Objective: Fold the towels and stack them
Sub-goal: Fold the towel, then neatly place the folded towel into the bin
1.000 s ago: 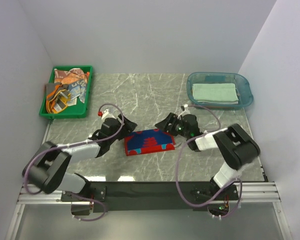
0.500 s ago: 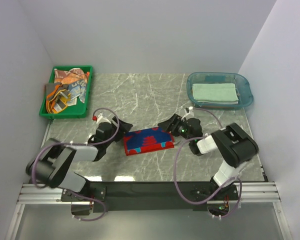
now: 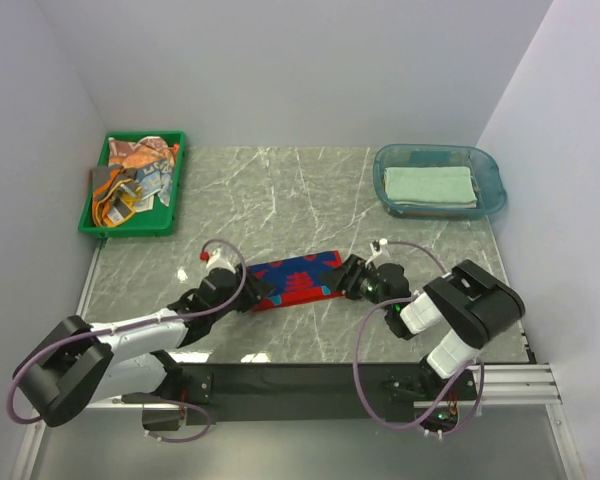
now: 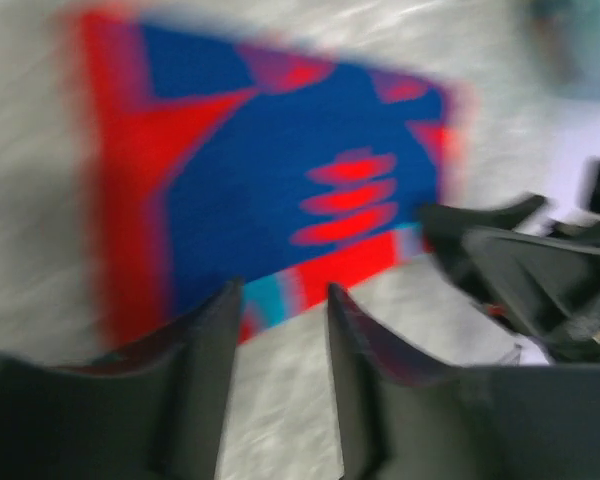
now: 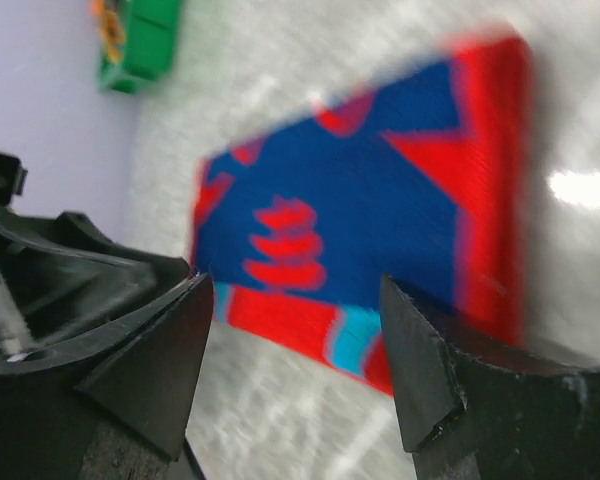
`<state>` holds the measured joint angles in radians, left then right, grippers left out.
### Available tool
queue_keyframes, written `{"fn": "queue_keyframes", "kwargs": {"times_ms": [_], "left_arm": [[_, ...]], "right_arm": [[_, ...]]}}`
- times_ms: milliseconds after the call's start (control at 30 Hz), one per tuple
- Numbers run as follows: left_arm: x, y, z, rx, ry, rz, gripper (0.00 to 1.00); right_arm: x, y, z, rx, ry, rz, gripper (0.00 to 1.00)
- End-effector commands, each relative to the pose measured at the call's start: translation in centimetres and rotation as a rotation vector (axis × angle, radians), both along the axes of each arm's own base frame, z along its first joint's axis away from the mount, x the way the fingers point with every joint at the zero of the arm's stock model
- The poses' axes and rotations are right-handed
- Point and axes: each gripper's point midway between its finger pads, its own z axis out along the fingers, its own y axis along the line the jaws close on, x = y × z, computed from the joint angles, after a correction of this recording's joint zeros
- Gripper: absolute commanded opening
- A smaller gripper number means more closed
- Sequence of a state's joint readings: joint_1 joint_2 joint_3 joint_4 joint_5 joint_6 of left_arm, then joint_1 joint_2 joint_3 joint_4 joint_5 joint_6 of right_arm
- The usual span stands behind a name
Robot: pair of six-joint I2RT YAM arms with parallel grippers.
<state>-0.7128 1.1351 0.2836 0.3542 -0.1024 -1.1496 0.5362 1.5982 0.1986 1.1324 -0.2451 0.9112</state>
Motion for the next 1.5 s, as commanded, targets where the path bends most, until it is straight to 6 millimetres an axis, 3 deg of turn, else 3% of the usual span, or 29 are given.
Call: {"fn": "queue_keyframes", "kwargs": {"times_ms": [0, 33, 233, 300, 333, 400, 433, 500, 533, 600, 633, 667, 700, 733, 767, 800, 833, 900, 967, 1000, 1033, 1067, 1100, 1133, 1200, 1267, 1467], "left_arm": [[-1.8, 2.0, -4.0, 0.054, 0.136, 0.068, 0.41], [-2.4, 2.6, -4.9, 0.072, 0.163, 0.081, 0.39], [-2.5, 6.2, -5.8, 0.151, 0.209, 0.213, 0.36], [-1.8, 8.1, -5.5, 0.177, 0.204, 0.257, 0.37], [-1.2, 8.4, -4.8, 0.188, 0.193, 0.265, 0.38], [-0.7, 9.9, -4.0, 0.281, 0.165, 0.286, 0.44], [0.5, 9.7, -2.1, 0.291, 0.128, 0.293, 0.47], [1.3, 9.5, -0.5, 0.358, 0.085, 0.245, 0.62], [2.5, 8.5, 1.8, 0.346, 0.042, 0.223, 0.66], [2.7, 6.6, 2.6, 0.383, 0.024, 0.122, 0.77], [3.4, 5.3, 4.4, 0.385, -0.005, 0.097, 0.79], [3.3, 4.3, 4.0, 0.421, 0.007, 0.066, 0.82], [2.5, 2.3, 4.2, 0.456, -0.007, 0.0, 0.84], [2.7, 0.7, 5.8, 0.454, -0.016, -0.031, 0.85], [2.5, -0.5, 4.3, 0.499, 0.025, -0.075, 0.84], [2.2, -3.0, 5.8, 0.493, 0.001, -0.117, 0.84], [1.6, -3.8, 3.7, 0.565, 0.048, -0.154, 0.84], [0.2, -6.6, 3.3, 0.622, 0.031, -0.234, 0.83], [0.0, -8.8, 2.3, 0.707, 0.035, -0.282, 0.8], [-0.3, -10.8, 3.1, 0.709, 0.01, -0.315, 0.79], [-0.4, -11.2, 1.1, 0.777, 0.035, -0.334, 0.78], [-1.3, -11.3, 0.4, 0.835, 0.055, -0.363, 0.76], [-0.8, -12.6, 1.1, 0.836, 0.033, -0.365, 0.74], [-1.1, -12.9, -0.4, 0.886, 0.045, -0.383, 0.73], [-1.5, -14.4, -0.2, 0.903, 0.025, -0.415, 0.69], [-1.8, -15.1, -1.4, 0.925, 0.037, -0.445, 0.67], [-1.9, -15.0, -3.9, 1.002, 0.072, -0.457, 0.62]], "right_arm": [[0.2, -0.5, 0.5, 0.055, -0.032, -0.051, 0.73], [-0.1, -0.7, 0.2, 0.058, -0.024, -0.056, 0.73], [-0.1, -2.3, -0.2, -0.007, -0.029, -0.101, 0.73], [0.9, -2.2, 1.9, -0.012, -0.086, -0.101, 0.73], [0.7, -2.9, 0.1, -0.1, -0.025, -0.096, 0.73], [1.3, -3.0, 1.8, -0.148, -0.063, -0.087, 0.73], [1.5, -3.5, 2.7, -0.213, -0.084, -0.082, 0.74], [1.9, -4.6, 3.5, -0.296, -0.095, -0.104, 0.75], [1.9, -5.4, 4.2, -0.37, -0.095, -0.102, 0.8], [2.4, -7.1, 4.9, -0.452, -0.093, -0.144, 0.82], [2.4, -8.2, 5.3, -0.514, -0.074, -0.159, 0.83], [2.7, -9.4, 5.4, -0.544, -0.057, -0.192, 0.84], [2.7, -10.1, 5.5, -0.566, -0.047, -0.205, 0.84], [2.2, -11.0, 5.1, -0.608, -0.005, -0.212, 0.89], [2.2, -11.9, 5.1, -0.623, 0.01, -0.237, 0.92], [2.2, -12.7, 5.1, -0.643, 0.023, -0.262, 0.96], [1.7, -13.3, 4.8, -0.659, 0.048, -0.271, 0.98], [1.4, -14.4, 4.5, -0.675, 0.069, -0.304, 1.0], [1.1, -15.0, 4.4, -0.675, 0.089, -0.323, 1.0], [1.1, -15.5, 4.4, -0.675, 0.095, -0.335, 1.0], [1.0, -15.7, 4.4, -0.672, 0.102, -0.347, 1.0], [1.0, -15.8, 4.5, -0.667, 0.102, -0.35, 1.0], [1.0, -16.0, 4.3, -0.663, 0.107, -0.354, 1.0], [0.9, -15.9, 4.4, -0.652, 0.103, -0.351, 1.0], [0.9, -15.8, 4.3, -0.642, 0.1, -0.349, 1.0], [0.8, -15.8, 4.2, -0.631, 0.102, -0.346, 1.0], [0.5, -15.3, 4.0, -0.605, 0.098, -0.324, 0.99]]}}
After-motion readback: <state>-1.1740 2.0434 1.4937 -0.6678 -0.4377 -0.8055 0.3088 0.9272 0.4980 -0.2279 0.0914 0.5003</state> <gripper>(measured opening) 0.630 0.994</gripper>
